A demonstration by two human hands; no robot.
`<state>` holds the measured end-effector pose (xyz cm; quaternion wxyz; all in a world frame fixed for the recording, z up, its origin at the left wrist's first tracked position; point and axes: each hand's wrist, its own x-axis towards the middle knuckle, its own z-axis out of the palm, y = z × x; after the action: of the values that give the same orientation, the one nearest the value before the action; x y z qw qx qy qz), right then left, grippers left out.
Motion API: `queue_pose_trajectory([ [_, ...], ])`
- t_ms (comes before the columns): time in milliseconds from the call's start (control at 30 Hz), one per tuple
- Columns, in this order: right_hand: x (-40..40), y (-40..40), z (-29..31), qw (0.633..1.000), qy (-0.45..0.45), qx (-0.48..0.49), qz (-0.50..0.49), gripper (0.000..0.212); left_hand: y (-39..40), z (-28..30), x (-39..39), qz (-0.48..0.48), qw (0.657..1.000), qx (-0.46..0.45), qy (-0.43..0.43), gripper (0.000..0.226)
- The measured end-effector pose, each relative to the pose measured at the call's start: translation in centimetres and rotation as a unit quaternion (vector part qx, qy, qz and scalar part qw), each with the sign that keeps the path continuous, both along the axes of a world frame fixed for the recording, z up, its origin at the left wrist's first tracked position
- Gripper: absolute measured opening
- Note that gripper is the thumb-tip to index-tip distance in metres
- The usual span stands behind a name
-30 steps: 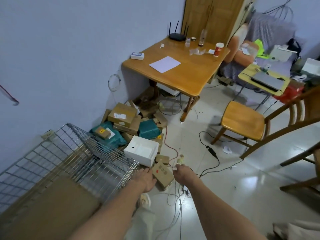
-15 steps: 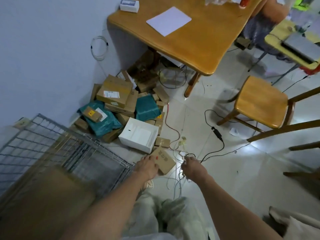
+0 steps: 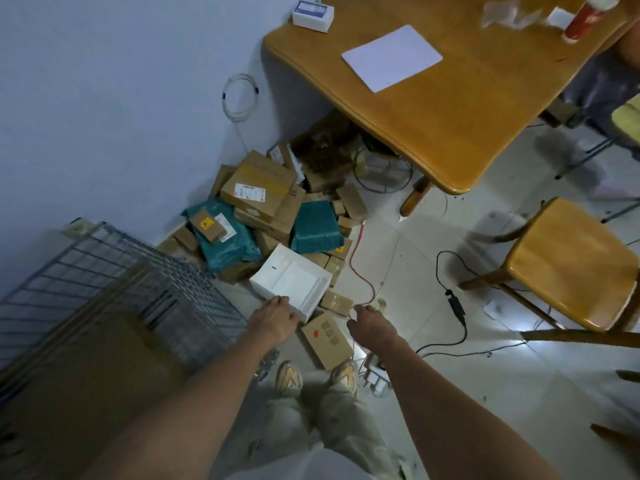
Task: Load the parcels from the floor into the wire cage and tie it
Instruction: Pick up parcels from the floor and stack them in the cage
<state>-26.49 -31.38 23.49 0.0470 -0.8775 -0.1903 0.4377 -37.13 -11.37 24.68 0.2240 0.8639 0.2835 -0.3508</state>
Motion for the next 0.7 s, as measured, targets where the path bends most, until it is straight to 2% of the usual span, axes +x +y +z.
queue_pose_trajectory([
  [200,4.3,3.1,-0.3,0.999,0.001,-0.012,0.049,0.047,1.2,0.6,1.8,0.053,0.999,0.008,-0.009,0.045],
  [367,6.2,6.2,0.1,0.996,0.014,-0.039,0.081,0.05,2.9,1.2,1.9,0.032,0.999,0.002,0.009,0.044],
  [700,8.5,13.5,2.5,0.991,-0.01,-0.046,0.122,0.058,8.5,1.2,3.2,0.128,0.99,-0.038,-0.055,0.06],
])
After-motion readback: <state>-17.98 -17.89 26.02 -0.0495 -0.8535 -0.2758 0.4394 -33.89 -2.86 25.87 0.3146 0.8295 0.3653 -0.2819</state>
